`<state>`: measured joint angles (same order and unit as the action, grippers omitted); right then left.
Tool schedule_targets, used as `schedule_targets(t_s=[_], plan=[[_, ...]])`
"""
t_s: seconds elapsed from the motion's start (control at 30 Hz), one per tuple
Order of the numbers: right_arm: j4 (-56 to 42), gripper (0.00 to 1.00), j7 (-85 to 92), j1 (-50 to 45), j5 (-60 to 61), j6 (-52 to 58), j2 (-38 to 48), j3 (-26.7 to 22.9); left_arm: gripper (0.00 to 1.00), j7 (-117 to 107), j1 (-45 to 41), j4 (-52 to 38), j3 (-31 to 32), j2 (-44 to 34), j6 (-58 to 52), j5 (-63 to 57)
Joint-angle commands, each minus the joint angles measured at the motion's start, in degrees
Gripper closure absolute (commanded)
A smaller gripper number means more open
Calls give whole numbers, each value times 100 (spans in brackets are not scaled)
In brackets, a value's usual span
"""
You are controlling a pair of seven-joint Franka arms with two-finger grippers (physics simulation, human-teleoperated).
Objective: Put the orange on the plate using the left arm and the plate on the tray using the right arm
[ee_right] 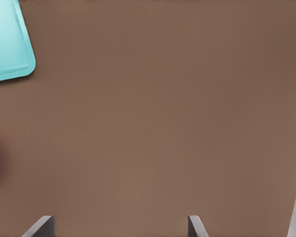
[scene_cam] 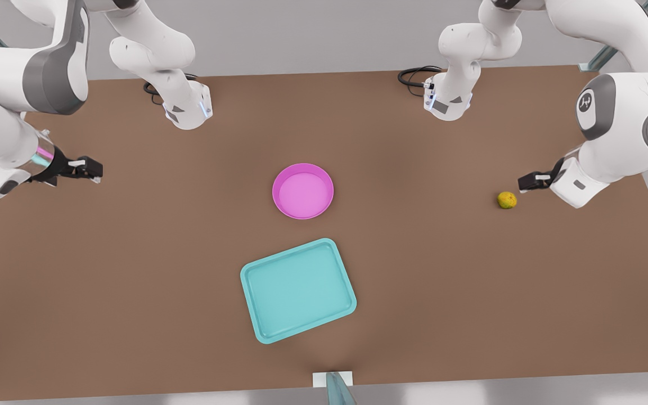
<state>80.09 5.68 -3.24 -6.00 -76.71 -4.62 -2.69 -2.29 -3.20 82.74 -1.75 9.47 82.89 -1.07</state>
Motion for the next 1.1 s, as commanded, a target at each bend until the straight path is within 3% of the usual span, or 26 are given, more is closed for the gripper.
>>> schedule_targets(t_s=[0.0, 0.13, 0.2, 0.3, 0.4, 0.53, 1.07], plan=[[-3, 0, 29, 17, 12, -257, 5, -3, 0, -113, 4, -3, 0, -6, 210, 2], [-3, 0, 29, 17, 3, -248, -13, -3, 0, -61, 74, 857, -527, 468, 613, -288], [-3, 0, 29, 17, 12, -239, -30, -3, 0, 1090, 92, 2448, -1142, 486, 2502, -288], [-3, 0, 29, 17, 12, -239, -39, -3, 0, 1776, 100, 3635, -1415, 574, 4428, -280], [-3, 0, 29, 17, 12, -248, -57, -3, 0, 1785, 100, 4145, -1415, 600, 4753, -253], [6, 0, 29, 17, 12, -239, -57, -3, 0, 1987, 100, 4550, -1424, 635, 4938, -271], [15, 0, 29, 26, 12, -213, -92, -3, 0, 2216, 215, 4629, -1407, 1207, 4973, -218]])
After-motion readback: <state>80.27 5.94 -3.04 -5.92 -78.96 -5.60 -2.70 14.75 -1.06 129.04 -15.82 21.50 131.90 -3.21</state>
